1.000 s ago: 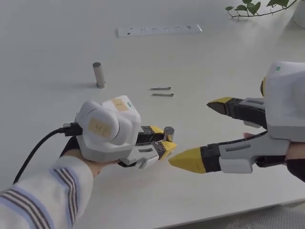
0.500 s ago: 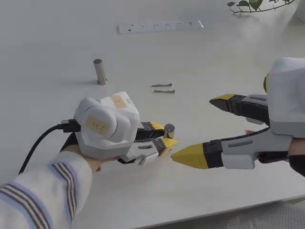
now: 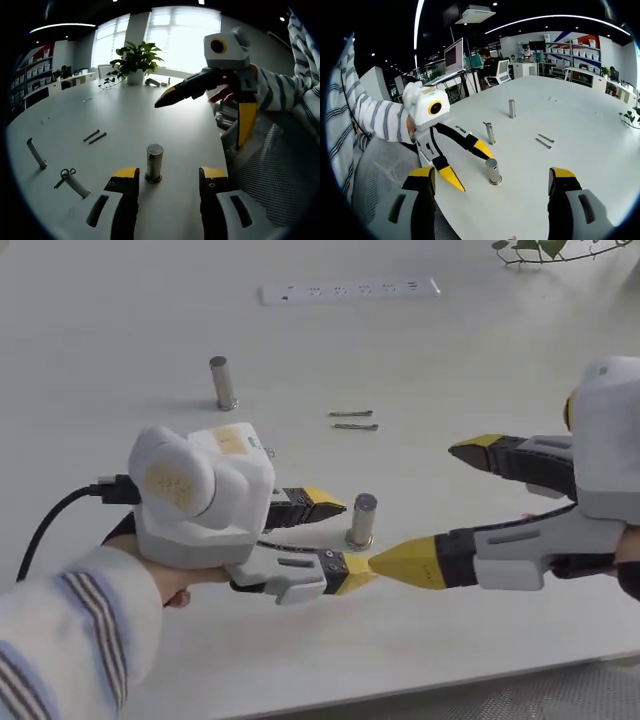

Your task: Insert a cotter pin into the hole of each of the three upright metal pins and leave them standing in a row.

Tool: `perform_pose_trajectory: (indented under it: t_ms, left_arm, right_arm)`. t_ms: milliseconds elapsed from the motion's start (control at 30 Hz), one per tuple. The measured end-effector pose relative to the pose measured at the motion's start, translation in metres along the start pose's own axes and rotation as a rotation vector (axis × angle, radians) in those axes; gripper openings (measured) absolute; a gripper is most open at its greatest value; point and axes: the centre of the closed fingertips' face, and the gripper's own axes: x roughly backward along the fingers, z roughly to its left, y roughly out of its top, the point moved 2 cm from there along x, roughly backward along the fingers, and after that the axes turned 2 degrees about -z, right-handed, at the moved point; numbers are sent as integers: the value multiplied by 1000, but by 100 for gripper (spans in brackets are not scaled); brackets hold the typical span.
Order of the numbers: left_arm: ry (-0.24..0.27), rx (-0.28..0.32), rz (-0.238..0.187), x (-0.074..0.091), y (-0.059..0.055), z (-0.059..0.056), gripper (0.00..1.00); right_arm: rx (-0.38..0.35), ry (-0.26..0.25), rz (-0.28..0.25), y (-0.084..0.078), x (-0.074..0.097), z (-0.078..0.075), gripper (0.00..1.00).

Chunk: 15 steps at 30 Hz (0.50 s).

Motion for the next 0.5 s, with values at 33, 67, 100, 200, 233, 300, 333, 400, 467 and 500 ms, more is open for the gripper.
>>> perform_pose_trajectory:
  t_ms: [33, 67, 100, 200, 233, 300, 333, 400, 467, 500]
  left_arm:
    - [-8, 14, -20, 4, 1, -3, 52]
    - [-16, 26, -36, 7, 2, -5, 55]
    - [-20, 36, -46, 12, 2, -7, 59]
    - [-8, 54, -53, 22, 1, -8, 66]
    - [-1, 52, -51, 25, 0, -8, 68]
    - [10, 49, -47, 32, -2, -7, 70]
    - [18, 57, -43, 35, -3, -7, 70]
    - [31, 76, -31, 41, -7, -5, 71]
    - [57, 92, -32, 47, -9, -2, 72]
    - [69, 98, -30, 49, -11, 0, 73]
  right_arm:
    - [0, -1, 0, 0, 0, 0, 93]
    - [0, -2, 1, 0, 1, -1, 93]
    - [0, -4, 0, 0, 1, -1, 93]
    - [0, -7, -1, 0, 2, -2, 92]
    - [-1, -9, 0, 0, 2, -3, 92]
    - [-1, -10, 1, -1, 3, -3, 92]
    - [-2, -11, 2, -1, 3, -3, 92]
    - [-1, -13, 4, -1, 4, -4, 92]
    - [-2, -19, 7, -2, 5, -6, 92]
    - [-3, -21, 6, -2, 6, -7, 92]
